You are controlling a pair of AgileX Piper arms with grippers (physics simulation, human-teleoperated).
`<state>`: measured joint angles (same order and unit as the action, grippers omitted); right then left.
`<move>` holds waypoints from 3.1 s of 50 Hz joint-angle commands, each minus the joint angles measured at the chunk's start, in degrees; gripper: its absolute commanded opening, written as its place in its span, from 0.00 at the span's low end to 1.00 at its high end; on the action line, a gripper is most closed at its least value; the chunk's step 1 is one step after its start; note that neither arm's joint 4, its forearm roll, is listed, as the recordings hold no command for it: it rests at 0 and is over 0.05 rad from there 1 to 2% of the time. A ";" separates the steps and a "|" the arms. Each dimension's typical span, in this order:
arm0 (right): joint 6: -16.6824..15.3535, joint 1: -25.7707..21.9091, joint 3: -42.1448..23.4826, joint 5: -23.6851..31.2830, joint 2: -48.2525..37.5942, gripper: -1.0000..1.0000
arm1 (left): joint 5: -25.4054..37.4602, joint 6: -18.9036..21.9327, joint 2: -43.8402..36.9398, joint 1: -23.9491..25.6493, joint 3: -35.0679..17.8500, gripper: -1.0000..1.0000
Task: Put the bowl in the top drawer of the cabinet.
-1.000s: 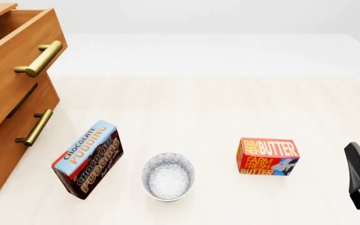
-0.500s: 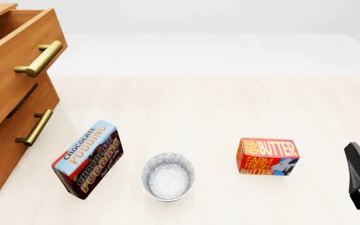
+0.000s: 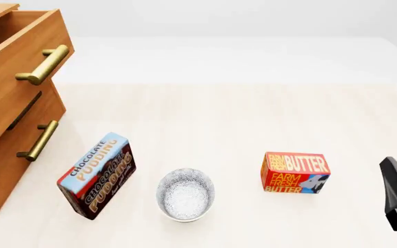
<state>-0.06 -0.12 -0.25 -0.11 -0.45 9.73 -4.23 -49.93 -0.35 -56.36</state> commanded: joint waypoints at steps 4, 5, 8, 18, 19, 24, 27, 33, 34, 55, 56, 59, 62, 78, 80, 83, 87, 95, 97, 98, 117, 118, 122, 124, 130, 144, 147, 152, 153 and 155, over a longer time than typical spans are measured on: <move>0.00 0.00 0.00 0.00 0.01 1.00 | -2.39 -3.46 -5.04 -0.72 -0.73 1.00; -0.01 -0.01 0.00 0.00 0.02 1.00 | -2.68 -3.55 -5.36 -0.75 -0.70 1.00; -0.01 -0.02 0.00 0.00 0.01 1.00 | -2.75 -4.96 -6.50 -0.84 -0.75 1.00; 0.00 -0.02 0.00 0.00 0.00 1.00 | -4.39 -6.35 -8.73 -2.78 0.04 1.00; -0.01 -0.01 0.00 0.00 0.01 1.00 | -4.56 -6.33 -8.83 -2.89 0.20 1.00; 0.00 0.01 0.00 0.00 -0.01 1.00 | -4.91 -6.58 -9.72 -3.28 0.48 1.00; 0.00 0.02 0.00 0.00 0.00 1.00 | -5.27 -6.44 -10.33 -3.74 0.63 1.00; 0.01 0.00 0.00 0.00 0.01 1.00 | -5.53 -6.61 -11.34 -3.97 0.97 1.00; 0.00 -0.01 0.00 0.00 0.00 1.00 | -5.61 -6.64 -11.44 -3.83 1.09 1.00; 0.00 -0.01 0.00 0.00 0.01 1.00 | -6.37 -8.54 -13.90 -4.02 2.61 1.00; 0.00 -0.01 0.00 0.00 0.01 1.00 | -6.37 -8.54 -13.90 -4.02 2.61 1.00; -0.01 -0.01 0.00 0.00 0.01 1.00 | -6.20 -9.30 -14.23 -3.88 2.65 1.00; -0.02 0.00 0.00 0.00 0.01 1.00 | -6.42 -9.83 -14.83 -4.18 2.68 1.00; 0.00 0.01 0.00 0.00 0.01 1.00 | -7.17 -11.48 -17.19 -4.15 3.65 1.00; 0.01 0.01 0.00 0.00 0.01 1.00 | -7.03 -12.94 -17.66 -3.50 3.94 1.00; -0.01 0.00 0.00 0.00 0.01 1.00 | -7.12 -12.69 -17.54 -3.20 4.15 1.00; 0.00 -0.01 0.00 0.00 0.00 1.00 | -7.09 -13.34 -17.83 -2.55 4.30 1.00; -0.01 0.01 0.00 0.00 0.00 1.00 | -6.81 -14.54 -18.57 -1.32 4.68 1.00; -0.01 0.00 0.00 0.00 0.00 1.00 | -6.71 -14.04 -18.55 -1.25 4.62 1.00; -0.01 0.00 0.00 0.00 0.00 1.00 | -6.71 -14.04 -18.55 -1.25 4.62 1.00; 0.00 0.00 0.00 0.00 -0.01 1.00 | -5.32 -13.71 -19.68 2.41 3.93 1.00; 0.00 0.00 0.00 0.00 -0.01 1.00 | -5.32 -13.71 -19.68 2.41 3.93 1.00; 0.01 0.01 0.00 0.00 0.00 1.00 | -5.10 -13.50 -20.09 3.27 3.70 1.00; 0.01 0.00 0.00 0.00 0.01 1.00 | -4.96 -13.55 -20.37 3.44 3.51 1.00; 0.00 0.00 0.00 0.00 0.00 1.00 | -4.51 -13.83 -20.32 4.64 3.22 1.00; 0.00 0.00 0.00 0.00 -0.01 1.00 | -3.64 -14.34 -20.68 7.82 2.70 1.00; -0.01 0.00 0.00 0.00 0.01 1.00 | -3.63 -14.76 -20.57 8.77 2.91 1.00; 0.00 0.00 0.00 0.00 0.00 1.00 | -3.49 -14.33 -20.41 9.43 2.81 1.00; -0.01 -0.01 0.00 0.00 0.00 1.00 | -3.50 -14.18 -20.24 9.68 2.84 1.00; -0.01 0.00 0.00 0.00 0.00 1.00 | -3.46 -14.54 -20.19 10.04 2.93 1.00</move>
<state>-0.07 -0.12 -0.25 -0.11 -0.45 5.88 -19.04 -68.94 7.31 -54.76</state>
